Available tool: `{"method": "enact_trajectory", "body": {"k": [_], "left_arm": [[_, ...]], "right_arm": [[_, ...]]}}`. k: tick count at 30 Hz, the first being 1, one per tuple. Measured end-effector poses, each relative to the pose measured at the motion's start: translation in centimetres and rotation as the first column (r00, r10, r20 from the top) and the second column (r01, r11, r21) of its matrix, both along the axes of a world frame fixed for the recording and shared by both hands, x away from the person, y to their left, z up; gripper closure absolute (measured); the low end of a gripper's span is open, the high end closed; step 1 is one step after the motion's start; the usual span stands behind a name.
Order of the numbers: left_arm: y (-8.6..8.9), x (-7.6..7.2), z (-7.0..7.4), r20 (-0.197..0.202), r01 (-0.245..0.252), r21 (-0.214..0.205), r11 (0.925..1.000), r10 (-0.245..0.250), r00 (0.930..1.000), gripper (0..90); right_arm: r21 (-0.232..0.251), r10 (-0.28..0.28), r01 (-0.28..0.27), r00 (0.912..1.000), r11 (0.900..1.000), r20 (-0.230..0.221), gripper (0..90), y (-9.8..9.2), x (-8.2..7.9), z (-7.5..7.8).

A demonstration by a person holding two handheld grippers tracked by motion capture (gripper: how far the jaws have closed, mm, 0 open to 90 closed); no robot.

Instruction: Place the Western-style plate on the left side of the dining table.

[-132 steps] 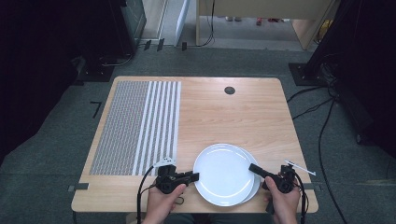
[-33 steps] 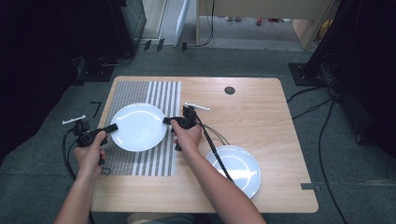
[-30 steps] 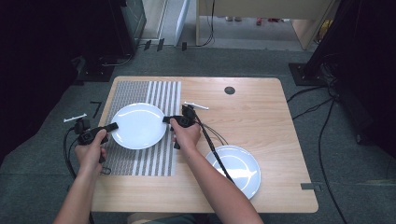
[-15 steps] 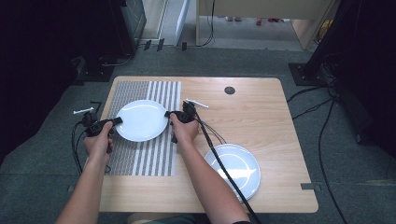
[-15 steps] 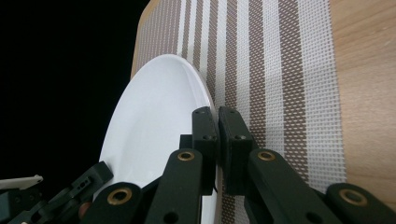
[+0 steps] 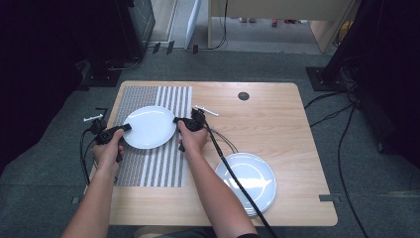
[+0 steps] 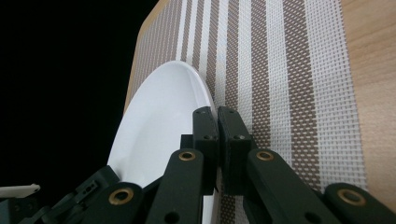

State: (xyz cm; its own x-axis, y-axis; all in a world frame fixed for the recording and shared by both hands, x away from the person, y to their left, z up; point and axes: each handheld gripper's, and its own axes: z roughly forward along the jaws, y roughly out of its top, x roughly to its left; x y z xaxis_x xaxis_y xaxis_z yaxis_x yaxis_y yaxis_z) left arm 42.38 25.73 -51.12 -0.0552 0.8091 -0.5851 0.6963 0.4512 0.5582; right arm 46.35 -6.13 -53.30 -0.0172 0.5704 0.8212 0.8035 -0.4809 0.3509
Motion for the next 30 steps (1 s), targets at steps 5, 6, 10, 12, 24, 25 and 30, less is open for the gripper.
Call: {"method": "enact_trajectory", "body": {"k": [5,6,10,12,24,25,30], "left_arm": [[-0.3,0.2,-0.4,0.012,0.014,-0.008,0.9999,-0.014,0.9998,65.8],[-0.4,0.3,-0.5,0.016,0.022,-0.007,0.9997,-0.022,0.9996,65.4],[-1.1,0.2,-0.4,0.049,0.050,0.053,0.9973,-0.053,0.9974,61.3],[-1.7,0.1,-0.2,0.055,0.067,0.119,0.9906,-0.074,0.9957,58.1],[-2.6,-0.5,1.8,0.034,0.077,0.327,0.9418,-0.093,0.9951,28.9],[-2.5,-0.6,1.9,0.023,0.084,0.333,0.9392,-0.097,0.9950,26.6],[-2.7,-1.8,2.3,-0.009,0.149,0.383,0.9117,-0.157,0.9875,14.2]], "right_arm": [[-0.012,-0.011,0.011,0.9999,0.9999,0.013,87.6,0.0,0.2,-0.5],[-0.016,-0.015,0.015,0.9996,0.9998,0.025,87.5,-0.1,0.2,-0.5],[-0.053,-0.021,0.024,0.9985,0.9983,0.051,86.1,-0.4,0.3,-0.5],[-0.065,-0.020,0.024,0.9981,0.9976,0.058,83.0,-0.4,0.3,-0.4],[-0.112,0.041,-0.028,0.9924,0.9933,0.116,62.1,-0.3,-0.1,0.7],[-0.118,0.048,-0.033,0.9918,0.9924,0.119,59.3,-0.3,-0.2,0.9],[-0.172,0.071,-0.037,0.9780,0.9844,0.196,45.7,-0.6,-0.7,2.9]]}}
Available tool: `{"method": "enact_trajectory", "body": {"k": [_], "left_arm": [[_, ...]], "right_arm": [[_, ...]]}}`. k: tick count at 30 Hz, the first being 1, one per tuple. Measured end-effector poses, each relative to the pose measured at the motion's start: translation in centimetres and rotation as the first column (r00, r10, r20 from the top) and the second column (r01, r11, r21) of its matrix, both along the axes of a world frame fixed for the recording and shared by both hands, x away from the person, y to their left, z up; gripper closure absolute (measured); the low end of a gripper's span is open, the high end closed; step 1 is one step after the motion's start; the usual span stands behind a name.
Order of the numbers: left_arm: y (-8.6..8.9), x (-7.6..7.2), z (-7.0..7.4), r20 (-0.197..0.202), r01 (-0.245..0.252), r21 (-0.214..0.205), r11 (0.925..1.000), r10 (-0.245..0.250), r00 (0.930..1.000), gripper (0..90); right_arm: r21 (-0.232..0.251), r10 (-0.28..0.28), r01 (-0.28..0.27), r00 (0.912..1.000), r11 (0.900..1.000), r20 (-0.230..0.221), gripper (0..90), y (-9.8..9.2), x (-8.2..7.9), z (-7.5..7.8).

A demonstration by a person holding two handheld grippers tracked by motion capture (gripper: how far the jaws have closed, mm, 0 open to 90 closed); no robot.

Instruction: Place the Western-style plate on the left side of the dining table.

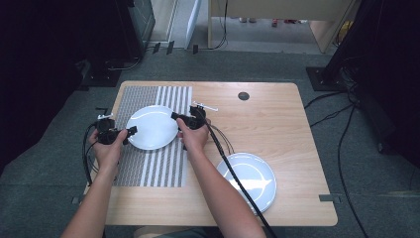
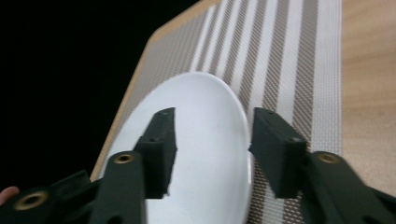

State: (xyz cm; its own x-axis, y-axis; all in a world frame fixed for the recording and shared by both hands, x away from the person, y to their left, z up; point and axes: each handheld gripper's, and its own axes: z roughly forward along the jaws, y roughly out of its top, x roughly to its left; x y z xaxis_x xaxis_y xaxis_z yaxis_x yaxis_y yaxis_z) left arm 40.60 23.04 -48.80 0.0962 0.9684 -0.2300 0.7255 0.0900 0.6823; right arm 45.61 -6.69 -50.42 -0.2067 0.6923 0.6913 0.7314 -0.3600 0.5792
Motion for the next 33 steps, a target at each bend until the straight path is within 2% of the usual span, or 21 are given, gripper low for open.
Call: {"method": "enact_trajectory", "body": {"k": [3,5,7,12,23,28,33], "left_arm": [[0.4,-1.2,0.4,0.037,0.017,-0.065,0.9978,-0.015,0.9992,14.2],[0.8,-2.1,0.7,0.064,0.034,-0.100,0.9944,-0.028,0.9975,14.2],[1.1,-2.7,0.8,0.077,0.037,-0.109,0.9934,-0.028,0.9966,14.2],[1.5,-4.1,0.9,0.076,0.046,-0.141,0.9889,-0.035,0.9965,14.2],[0.5,-7.3,1.1,0.115,0.097,-0.095,0.9908,-0.086,0.9896,13.5],[0.3,-9.3,1.3,0.134,0.148,-0.066,0.9868,-0.138,0.9813,11.1],[0.7,-11.0,1.1,0.145,0.157,-0.054,0.9861,-0.148,0.9784,11.0]], "right_arm": [[-0.049,0.051,-0.049,0.9978,0.9976,0.042,39.8,-0.2,-0.5,1.1],[-0.063,0.086,-0.083,0.9948,0.9946,0.054,38.3,-0.4,-0.9,1.9],[-0.070,0.117,-0.113,0.9908,0.9912,0.067,36.7,-0.7,-1.5,2.5],[-0.053,0.139,-0.135,0.9876,0.9894,0.074,34.8,-1.3,-2.7,3.3],[-0.106,0.216,-0.204,0.9699,0.9731,0.113,30.2,-1.9,-5.3,5.5],[-0.135,0.246,-0.229,0.9610,0.9640,0.127,29.5,-3.0,-6.3,6.3],[-0.157,0.262,-0.240,0.9558,0.9578,0.133,28.7,-4.5,-7.4,6.7]]}}
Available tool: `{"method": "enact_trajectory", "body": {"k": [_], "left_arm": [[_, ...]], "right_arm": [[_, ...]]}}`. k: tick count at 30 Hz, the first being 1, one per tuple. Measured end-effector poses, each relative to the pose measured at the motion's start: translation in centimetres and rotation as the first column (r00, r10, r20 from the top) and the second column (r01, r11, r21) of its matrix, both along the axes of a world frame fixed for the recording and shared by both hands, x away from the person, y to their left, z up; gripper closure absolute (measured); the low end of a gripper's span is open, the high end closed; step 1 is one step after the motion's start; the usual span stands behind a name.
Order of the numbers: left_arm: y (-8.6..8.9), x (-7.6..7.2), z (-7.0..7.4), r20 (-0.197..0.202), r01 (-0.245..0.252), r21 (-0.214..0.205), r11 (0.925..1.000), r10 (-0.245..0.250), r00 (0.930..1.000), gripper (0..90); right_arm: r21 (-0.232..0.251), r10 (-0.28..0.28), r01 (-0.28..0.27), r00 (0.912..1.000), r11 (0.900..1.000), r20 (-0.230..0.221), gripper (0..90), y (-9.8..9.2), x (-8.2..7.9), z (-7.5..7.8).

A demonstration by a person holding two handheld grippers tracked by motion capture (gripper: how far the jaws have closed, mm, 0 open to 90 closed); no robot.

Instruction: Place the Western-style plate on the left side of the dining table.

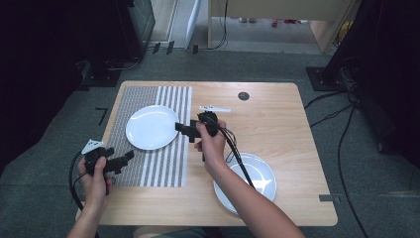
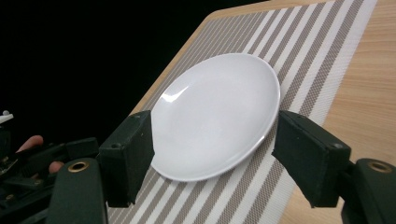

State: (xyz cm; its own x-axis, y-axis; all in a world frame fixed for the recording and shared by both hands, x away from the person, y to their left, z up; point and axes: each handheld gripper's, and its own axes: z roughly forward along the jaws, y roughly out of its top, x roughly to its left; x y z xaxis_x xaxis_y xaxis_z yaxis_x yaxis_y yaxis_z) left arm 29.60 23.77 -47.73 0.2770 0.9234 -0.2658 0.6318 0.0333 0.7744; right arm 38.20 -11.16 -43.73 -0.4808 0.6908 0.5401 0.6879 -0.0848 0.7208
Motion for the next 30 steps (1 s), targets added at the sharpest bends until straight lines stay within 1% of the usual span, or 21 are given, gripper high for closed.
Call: {"method": "enact_trajectory", "body": {"k": [4,7,10,12,14,17,18,20,23,24,27,30], "left_arm": [[0.6,-1.3,-0.5,0.000,0.005,-0.004,1.0000,-0.005,1.0000,10.5],[0.9,-2.4,-1.3,-0.003,-0.009,0.027,0.9996,0.009,1.0000,10.2],[1.4,-3.2,-1.9,-0.003,-0.026,0.049,0.9985,0.026,0.9997,10.1],[1.6,-3.6,-2.2,-0.009,-0.024,0.055,0.9982,0.024,0.9997,9.8],[1.7,-4.1,-2.4,-0.010,-0.022,0.066,0.9976,0.023,0.9997,9.8],[1.9,-4.7,-2.7,-0.008,-0.023,0.067,0.9975,0.023,0.9997,9.7],[1.9,-5.0,-2.9,-0.008,-0.023,0.077,0.9967,0.023,0.9997,9.7],[1.8,-5.3,-3.2,-0.006,-0.023,0.103,0.9944,0.024,0.9997,9.7],[1.9,-5.5,-3.5,-0.009,-0.026,0.119,0.9926,0.027,0.9996,9.7],[1.9,-5.6,-3.6,-0.007,-0.028,0.131,0.9910,0.029,0.9996,9.7],[1.9,-5.6,-4.0,-0.018,-0.030,0.136,0.9903,0.033,0.9993,9.7],[1.7,-5.6,-3.9,-0.014,-0.025,0.162,0.9864,0.027,0.9995,9.7]], "right_arm": [[-0.010,0.016,-0.016,0.9997,0.9998,0.020,27.7,-1.1,-0.9,0.3],[-0.014,0.021,-0.020,0.9993,0.9997,0.032,26.6,-2.0,-1.6,0.6],[-0.036,0.021,-0.020,0.9985,0.9992,0.050,25.3,-3.0,-2.1,0.8],[-0.041,0.019,-0.017,0.9981,0.9990,0.058,24.9,-3.6,-2.4,0.8],[-0.032,0.020,-0.018,0.9981,0.9993,0.058,24.2,-4.3,-2.7,0.9],[-0.024,0.020,-0.019,0.9980,0.9995,0.060,23.9,-5.3,-3.2,0.9],[-0.024,0.021,-0.020,0.9979,0.9995,0.061,23.8,-5.5,-3.4,0.9],[-0.023,0.019,-0.018,0.9972,0.9996,0.072,23.5,-6.2,-3.8,0.9],[-0.048,0.017,-0.012,0.9953,0.9988,0.096,23.4,-7.1,-4.3,1.0],[-0.050,0.016,-0.011,0.9949,0.9987,0.100,23.3,-7.4,-4.5,1.0],[-0.051,0.010,-0.005,0.9943,0.9987,0.106,23.1,-8.5,-5.0,1.0],[-0.048,0.009,-0.004,0.9937,0.9989,0.112,21.8,-9.7,-5.5,0.9]]}}
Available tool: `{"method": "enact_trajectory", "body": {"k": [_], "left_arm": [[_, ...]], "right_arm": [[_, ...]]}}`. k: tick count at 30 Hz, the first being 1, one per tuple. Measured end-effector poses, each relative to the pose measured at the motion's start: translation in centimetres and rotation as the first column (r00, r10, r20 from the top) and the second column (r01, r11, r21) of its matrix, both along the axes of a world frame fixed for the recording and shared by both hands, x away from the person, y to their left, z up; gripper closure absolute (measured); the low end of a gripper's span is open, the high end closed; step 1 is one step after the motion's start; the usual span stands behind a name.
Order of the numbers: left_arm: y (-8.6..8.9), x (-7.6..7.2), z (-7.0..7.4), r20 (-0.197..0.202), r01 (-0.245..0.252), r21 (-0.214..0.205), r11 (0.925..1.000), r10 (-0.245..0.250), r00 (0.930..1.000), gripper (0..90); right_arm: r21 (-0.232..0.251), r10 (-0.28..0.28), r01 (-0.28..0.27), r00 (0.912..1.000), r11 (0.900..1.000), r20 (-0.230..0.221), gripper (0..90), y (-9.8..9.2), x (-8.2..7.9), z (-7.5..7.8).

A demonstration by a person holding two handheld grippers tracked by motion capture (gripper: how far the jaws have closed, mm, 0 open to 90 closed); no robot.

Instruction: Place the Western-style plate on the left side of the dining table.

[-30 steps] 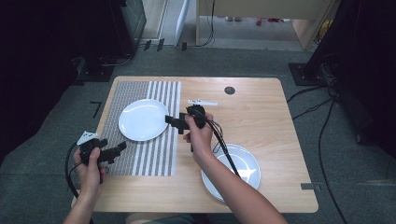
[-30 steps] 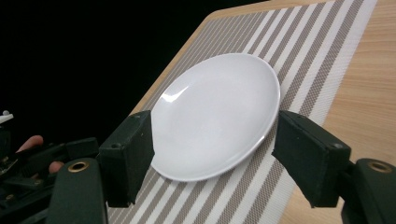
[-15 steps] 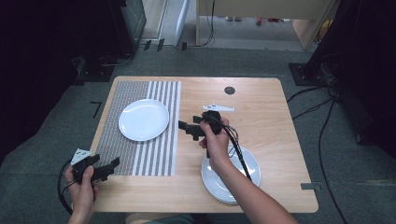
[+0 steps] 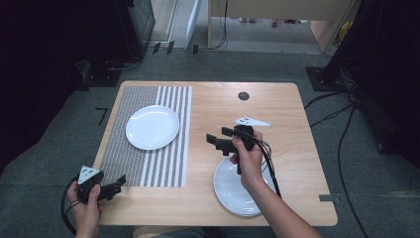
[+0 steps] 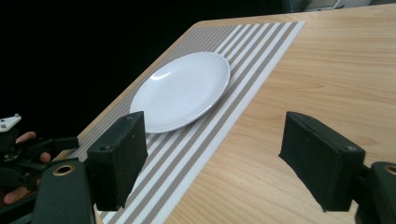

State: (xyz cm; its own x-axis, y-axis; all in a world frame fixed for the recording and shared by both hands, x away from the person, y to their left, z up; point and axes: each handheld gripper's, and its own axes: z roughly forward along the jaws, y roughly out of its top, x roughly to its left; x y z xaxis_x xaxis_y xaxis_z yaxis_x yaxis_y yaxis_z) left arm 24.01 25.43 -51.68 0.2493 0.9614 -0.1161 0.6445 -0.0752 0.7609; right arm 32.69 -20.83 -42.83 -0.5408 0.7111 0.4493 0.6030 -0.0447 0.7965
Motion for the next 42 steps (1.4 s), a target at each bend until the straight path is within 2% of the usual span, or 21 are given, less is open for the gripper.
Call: {"method": "enact_trajectory", "body": {"k": [4,9,10,11,12,17,25,29,35,42], "left_arm": [[-0.5,0.0,-0.1,-0.011,0.013,0.046,0.9988,-0.013,0.9999,9.7],[-1.0,0.0,-0.1,-0.018,0.007,0.084,0.9965,-0.006,0.9998,9.8],[-1.1,0.0,-0.1,-0.020,0.002,0.097,0.9953,0.000,0.9998,9.8],[-1.4,0.0,-0.2,-0.022,0.000,0.126,0.9920,0.002,0.9998,9.8],[-1.5,0.0,-0.2,-0.020,-0.003,0.132,0.9913,0.006,0.9998,9.8],[-1.5,0.0,-0.2,-0.022,-0.007,0.129,0.9917,0.010,0.9997,9.8],[-1.5,0.0,-0.2,-0.022,-0.007,0.128,0.9917,0.010,0.9997,9.8],[-1.5,0.0,-0.2,-0.023,-0.007,0.128,0.9917,0.010,0.9997,9.8],[-1.5,0.0,-0.2,-0.022,-0.006,0.128,0.9918,0.009,0.9997,9.8],[-1.5,-0.1,-0.2,-0.022,-0.007,0.126,0.9920,0.010,0.9997,9.8]], "right_arm": [[-0.013,-0.008,0.008,0.9999,0.9999,0.007,21.3,-1.3,-0.7,-0.3],[-0.010,-0.037,0.037,0.9993,0.9993,0.008,21.2,-3.3,-1.6,-0.7],[-0.007,-0.042,0.042,0.9991,0.9991,0.010,21.2,-3.6,-1.7,-0.8],[-0.008,-0.050,0.050,0.9987,0.9987,0.008,21.2,-4.0,-1.9,-0.9],[-0.013,-0.058,0.058,0.9982,0.9982,0.012,21.1,-4.6,-2.2,-1.0],[-0.034,-0.089,0.089,0.9959,0.9954,0.015,21.1,-6.5,-3.0,-1.6],[-0.087,-0.155,0.157,0.9875,0.9838,0.030,21.1,-10.0,-4.2,-2.8],[-0.089,-0.185,0.185,0.9827,0.9787,0.009,21.1,-11.6,-4.9,-3.6],[-0.111,-0.212,0.212,0.9772,0.9710,0.006,21.1,-13.6,-5.8,-4.4],[-0.114,-0.248,0.246,0.9688,0.9625,-0.001,21.2,-15.6,-6.7,-5.0]]}}
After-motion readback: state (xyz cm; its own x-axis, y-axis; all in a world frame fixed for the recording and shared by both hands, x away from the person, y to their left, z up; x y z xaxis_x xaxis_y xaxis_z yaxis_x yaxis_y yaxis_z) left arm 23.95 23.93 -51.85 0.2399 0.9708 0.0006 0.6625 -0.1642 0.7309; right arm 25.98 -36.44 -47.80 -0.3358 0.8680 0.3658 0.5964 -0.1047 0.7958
